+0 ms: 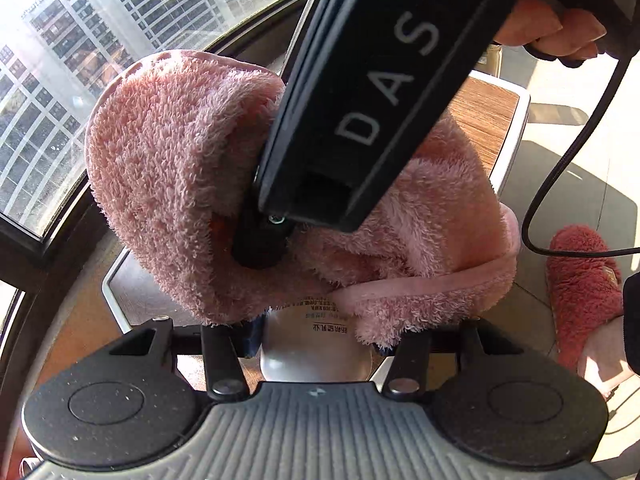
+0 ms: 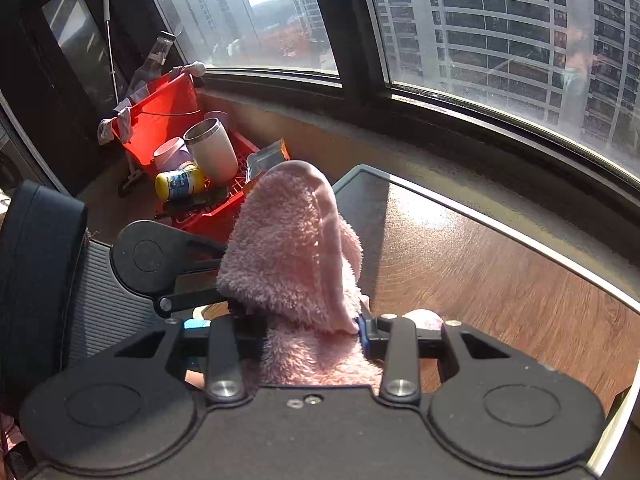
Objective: Clean container
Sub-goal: 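Rub the towel around the bottle body with the right tool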
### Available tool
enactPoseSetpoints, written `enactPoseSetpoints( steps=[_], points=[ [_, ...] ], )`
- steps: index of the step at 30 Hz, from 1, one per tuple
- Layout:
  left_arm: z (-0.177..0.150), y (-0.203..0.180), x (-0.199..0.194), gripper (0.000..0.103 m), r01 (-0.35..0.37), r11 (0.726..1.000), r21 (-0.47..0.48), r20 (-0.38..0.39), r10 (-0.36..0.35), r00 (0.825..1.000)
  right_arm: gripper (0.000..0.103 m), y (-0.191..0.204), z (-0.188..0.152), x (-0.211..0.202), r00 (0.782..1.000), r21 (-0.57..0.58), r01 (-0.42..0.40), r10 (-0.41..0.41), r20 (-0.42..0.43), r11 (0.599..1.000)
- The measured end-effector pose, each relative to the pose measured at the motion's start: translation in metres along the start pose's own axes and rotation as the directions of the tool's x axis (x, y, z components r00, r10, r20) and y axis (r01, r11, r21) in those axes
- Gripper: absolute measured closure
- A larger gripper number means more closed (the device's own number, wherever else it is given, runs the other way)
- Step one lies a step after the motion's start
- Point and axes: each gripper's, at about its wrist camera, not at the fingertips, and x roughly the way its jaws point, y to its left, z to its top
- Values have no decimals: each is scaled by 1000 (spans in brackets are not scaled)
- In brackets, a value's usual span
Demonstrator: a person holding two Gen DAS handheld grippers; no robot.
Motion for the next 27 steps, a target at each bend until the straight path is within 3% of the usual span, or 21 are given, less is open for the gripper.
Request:
enactPoseSetpoints(
  steps=[9,18,22,27],
  points=[
    [3,7,0,54,10,1000,-18,0,-10,1000,66,-11,-8,3,992,4,126,-126,-18,992],
    [1,3,-7,54,12,999,-32,4,-12,1000,66,-33,-16,-4,950,31,311,-310,-15,950],
    [2,4,-6,54,10,999,-33,4,-10,1000,67,-27,-10,-14,964,34,265,-266,27,964],
    [-4,3,3,54,4,1000,-25,6,-4,1000,67,-1,-1,-11,989,-19,143,-142,40,989]
  ],
)
